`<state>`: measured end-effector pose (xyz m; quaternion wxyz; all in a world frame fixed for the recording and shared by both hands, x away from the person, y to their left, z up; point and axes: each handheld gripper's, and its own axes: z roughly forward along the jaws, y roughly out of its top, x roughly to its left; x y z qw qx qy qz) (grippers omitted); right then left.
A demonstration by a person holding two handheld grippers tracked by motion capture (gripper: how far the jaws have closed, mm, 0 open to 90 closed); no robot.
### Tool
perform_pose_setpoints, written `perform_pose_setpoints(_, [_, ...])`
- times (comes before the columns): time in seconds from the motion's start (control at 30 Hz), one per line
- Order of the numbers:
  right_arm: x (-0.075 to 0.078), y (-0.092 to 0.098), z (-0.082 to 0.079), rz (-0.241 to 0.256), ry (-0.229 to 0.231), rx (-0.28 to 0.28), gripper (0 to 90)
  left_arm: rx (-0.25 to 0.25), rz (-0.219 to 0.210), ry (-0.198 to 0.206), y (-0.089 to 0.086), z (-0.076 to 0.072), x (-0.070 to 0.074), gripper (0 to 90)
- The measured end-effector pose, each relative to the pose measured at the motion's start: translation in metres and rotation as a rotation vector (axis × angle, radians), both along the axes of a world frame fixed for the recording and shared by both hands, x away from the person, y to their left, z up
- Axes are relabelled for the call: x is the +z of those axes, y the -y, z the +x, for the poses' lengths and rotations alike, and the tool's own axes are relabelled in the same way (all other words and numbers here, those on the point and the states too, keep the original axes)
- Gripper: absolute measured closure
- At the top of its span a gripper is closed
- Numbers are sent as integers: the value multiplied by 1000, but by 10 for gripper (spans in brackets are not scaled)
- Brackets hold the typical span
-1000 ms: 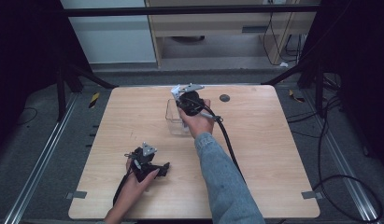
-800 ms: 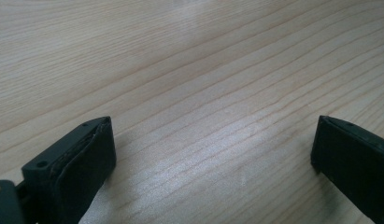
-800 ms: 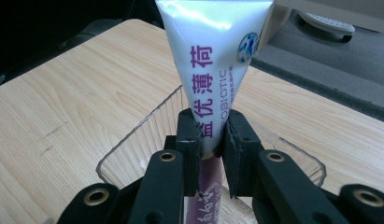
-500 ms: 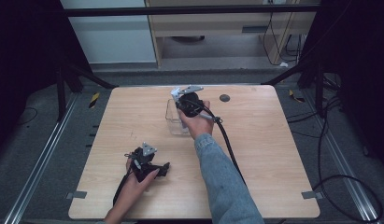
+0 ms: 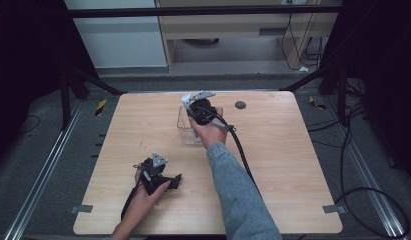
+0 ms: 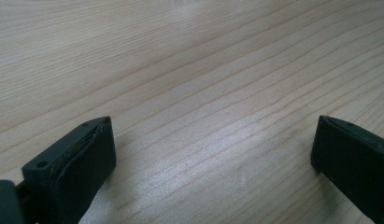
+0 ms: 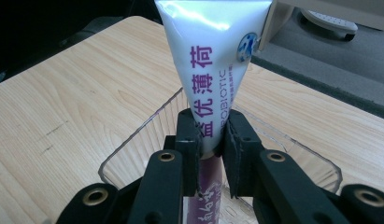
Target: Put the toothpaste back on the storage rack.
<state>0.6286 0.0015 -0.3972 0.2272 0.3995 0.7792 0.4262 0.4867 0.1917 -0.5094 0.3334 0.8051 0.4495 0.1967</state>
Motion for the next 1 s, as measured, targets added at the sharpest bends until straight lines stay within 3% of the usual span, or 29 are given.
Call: perform_pose_setpoints(1.0, [1,-17,6,-36,-13,2,763,0,1,-1,0,0,0,0])
